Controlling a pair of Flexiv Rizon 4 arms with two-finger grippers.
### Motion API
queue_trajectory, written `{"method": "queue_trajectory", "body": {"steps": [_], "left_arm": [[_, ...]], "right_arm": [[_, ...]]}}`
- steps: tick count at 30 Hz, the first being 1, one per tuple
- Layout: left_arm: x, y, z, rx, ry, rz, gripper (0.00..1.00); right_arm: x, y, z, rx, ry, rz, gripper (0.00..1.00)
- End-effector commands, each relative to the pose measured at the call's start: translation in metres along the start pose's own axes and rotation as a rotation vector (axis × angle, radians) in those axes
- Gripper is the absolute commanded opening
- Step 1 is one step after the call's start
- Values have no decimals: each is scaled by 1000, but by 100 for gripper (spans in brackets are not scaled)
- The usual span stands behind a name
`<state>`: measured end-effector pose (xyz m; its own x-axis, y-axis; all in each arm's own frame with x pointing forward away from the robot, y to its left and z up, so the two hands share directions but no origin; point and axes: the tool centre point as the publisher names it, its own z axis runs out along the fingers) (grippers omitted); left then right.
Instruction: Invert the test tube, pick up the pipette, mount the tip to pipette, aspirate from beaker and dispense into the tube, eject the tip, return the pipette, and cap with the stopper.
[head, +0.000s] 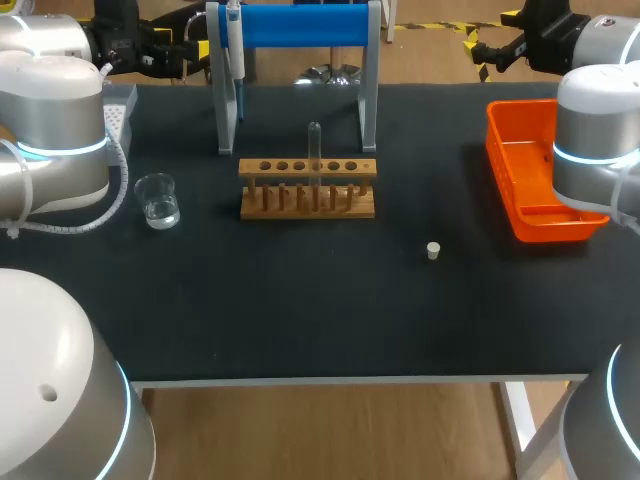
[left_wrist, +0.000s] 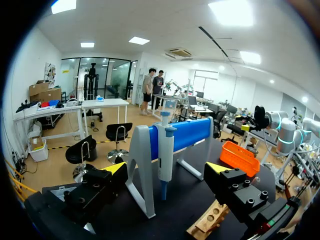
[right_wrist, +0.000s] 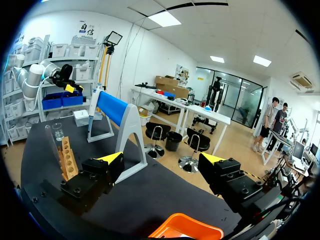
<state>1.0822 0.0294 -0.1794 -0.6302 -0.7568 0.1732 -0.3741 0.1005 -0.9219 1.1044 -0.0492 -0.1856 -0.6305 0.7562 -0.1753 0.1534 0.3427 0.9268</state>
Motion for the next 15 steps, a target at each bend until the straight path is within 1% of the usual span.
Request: {"method": "queue_trajectory", "body": {"steps": [1,12,15], "left_arm": [[0,1,0,3,0,0,100],[0,1,0,3,0,0,100],[0,1,0,3,0,0,100]], "right_arm": [[-1,0,0,3,1,0,100],[-1,0,0,3,1,0,100],[26,3,-12,-25,62,-10,100]]}}
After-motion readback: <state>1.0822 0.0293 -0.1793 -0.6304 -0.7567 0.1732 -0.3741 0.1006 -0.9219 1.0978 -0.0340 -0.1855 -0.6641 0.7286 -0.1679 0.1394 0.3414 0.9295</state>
